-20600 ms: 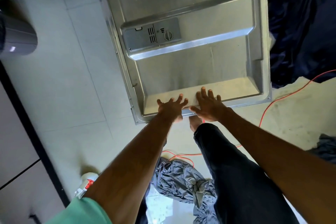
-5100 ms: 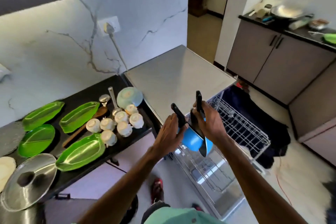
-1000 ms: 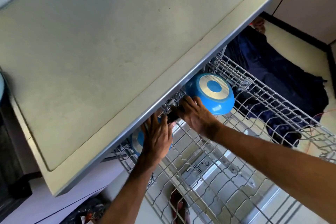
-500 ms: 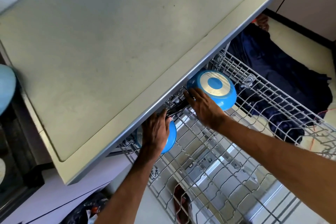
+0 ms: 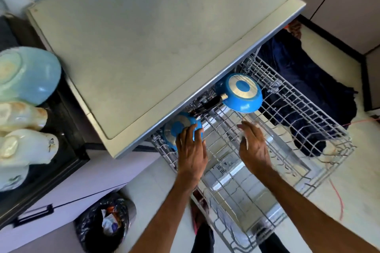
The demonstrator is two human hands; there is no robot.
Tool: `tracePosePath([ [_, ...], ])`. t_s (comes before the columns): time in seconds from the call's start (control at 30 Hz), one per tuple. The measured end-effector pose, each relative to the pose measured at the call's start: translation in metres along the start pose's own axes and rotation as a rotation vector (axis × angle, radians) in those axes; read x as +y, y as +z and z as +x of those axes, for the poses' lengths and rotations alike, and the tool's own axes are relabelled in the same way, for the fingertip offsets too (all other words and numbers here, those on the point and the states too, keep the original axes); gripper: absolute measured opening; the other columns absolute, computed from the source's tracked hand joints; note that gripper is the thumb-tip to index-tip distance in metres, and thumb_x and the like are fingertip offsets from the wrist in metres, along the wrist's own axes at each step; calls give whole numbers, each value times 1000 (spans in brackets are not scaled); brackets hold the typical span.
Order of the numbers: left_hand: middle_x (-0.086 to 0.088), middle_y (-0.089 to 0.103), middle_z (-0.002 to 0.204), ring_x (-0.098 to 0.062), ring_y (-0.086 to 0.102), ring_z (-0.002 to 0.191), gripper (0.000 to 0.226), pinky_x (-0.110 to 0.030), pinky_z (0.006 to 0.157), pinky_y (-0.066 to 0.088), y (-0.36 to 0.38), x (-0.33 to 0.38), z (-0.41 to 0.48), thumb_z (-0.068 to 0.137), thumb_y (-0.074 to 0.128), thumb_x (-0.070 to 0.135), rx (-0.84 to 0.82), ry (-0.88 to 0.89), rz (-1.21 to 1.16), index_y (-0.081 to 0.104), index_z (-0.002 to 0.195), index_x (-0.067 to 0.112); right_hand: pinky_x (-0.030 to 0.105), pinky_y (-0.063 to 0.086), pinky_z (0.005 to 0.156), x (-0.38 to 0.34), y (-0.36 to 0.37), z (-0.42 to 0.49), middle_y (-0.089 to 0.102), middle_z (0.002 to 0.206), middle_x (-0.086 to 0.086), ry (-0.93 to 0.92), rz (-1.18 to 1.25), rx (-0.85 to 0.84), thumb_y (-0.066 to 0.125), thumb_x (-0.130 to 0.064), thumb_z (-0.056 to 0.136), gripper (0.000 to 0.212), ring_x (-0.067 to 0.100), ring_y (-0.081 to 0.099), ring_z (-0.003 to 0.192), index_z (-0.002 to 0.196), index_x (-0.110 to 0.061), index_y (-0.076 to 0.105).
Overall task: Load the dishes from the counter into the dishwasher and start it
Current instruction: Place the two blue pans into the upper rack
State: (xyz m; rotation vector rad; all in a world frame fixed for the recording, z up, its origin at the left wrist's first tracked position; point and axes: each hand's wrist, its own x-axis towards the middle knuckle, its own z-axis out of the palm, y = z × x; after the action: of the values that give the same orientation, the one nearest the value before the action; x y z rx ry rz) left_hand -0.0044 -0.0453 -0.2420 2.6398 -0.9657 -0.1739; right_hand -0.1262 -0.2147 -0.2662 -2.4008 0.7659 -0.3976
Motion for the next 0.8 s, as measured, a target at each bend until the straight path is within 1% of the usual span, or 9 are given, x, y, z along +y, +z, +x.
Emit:
tracePosePath([
  [0.13,-6,59,130,-24,52,127,34,-47,111,40,-56,14,-33,85,68,10,-38,40,-110,63,119,16,38,58,94,-52,-39,-28,61,127,14,-34,7,1,49,12,89,41,25,60,118,123,-5,64],
  [0.27,-3,62,113,-21,55,110,25,-33,98,39,-121,21,-73,83,64,4,-14,128,-184,64,105,15,36,61,87,-110,-73,-51,67,119,13,-97,-26,41,52,19,83,41,22,66,111,113,-4,69],
  [0.37,0,61,108,-20,57,104,20,-33,92,42,-161,22,-101,83,62,8,-28,165,-218,63,101,18,36,62,80,-157,-97,-60,68,117,10,-95,-44,54,45,7,89,34,21,67,109,111,-5,69],
  [0.47,3,63,111,-16,56,106,18,-28,91,44,-202,20,-128,84,56,20,-1,183,-245,65,100,21,41,60,85,-200,-115,-64,70,112,11,-184,-17,129,38,-3,91,36,26,67,106,109,-5,69],
  [0.53,4,65,103,-16,59,98,15,-25,84,43,-223,20,-143,83,59,13,61,197,-289,66,95,20,42,59,89,-222,-123,-64,70,111,11,-225,-13,138,40,-4,91,34,28,68,106,110,-6,68],
  [0.57,3,64,99,-17,59,94,14,-25,80,43,-235,21,-151,84,60,10,90,196,-292,66,92,20,42,58,90,-231,-126,-66,70,111,11,-262,-10,144,41,-4,92,33,29,68,106,112,-7,68],
  [0.63,4,62,95,-18,58,89,11,-30,75,46,-256,22,-165,88,59,11,123,162,-261,64,88,21,40,57,91,-250,-136,-69,70,110,8,-306,-7,157,41,-3,91,34,27,68,104,114,-11,65],
  [0.73,4,63,94,-20,57,93,14,-35,76,48,-279,19,-185,91,53,17,114,79,-218,65,89,22,39,57,87,-273,-151,-76,67,105,4,-397,25,142,40,-1,89,33,24,67,97,110,-15,63],
  [0.8,4,65,96,-20,58,95,20,-37,78,49,-295,19,-202,90,47,20,90,40,-197,67,90,21,39,57,86,-290,-163,-84,65,105,0,-403,34,109,45,0,89,33,21,65,96,109,-16,65],
])
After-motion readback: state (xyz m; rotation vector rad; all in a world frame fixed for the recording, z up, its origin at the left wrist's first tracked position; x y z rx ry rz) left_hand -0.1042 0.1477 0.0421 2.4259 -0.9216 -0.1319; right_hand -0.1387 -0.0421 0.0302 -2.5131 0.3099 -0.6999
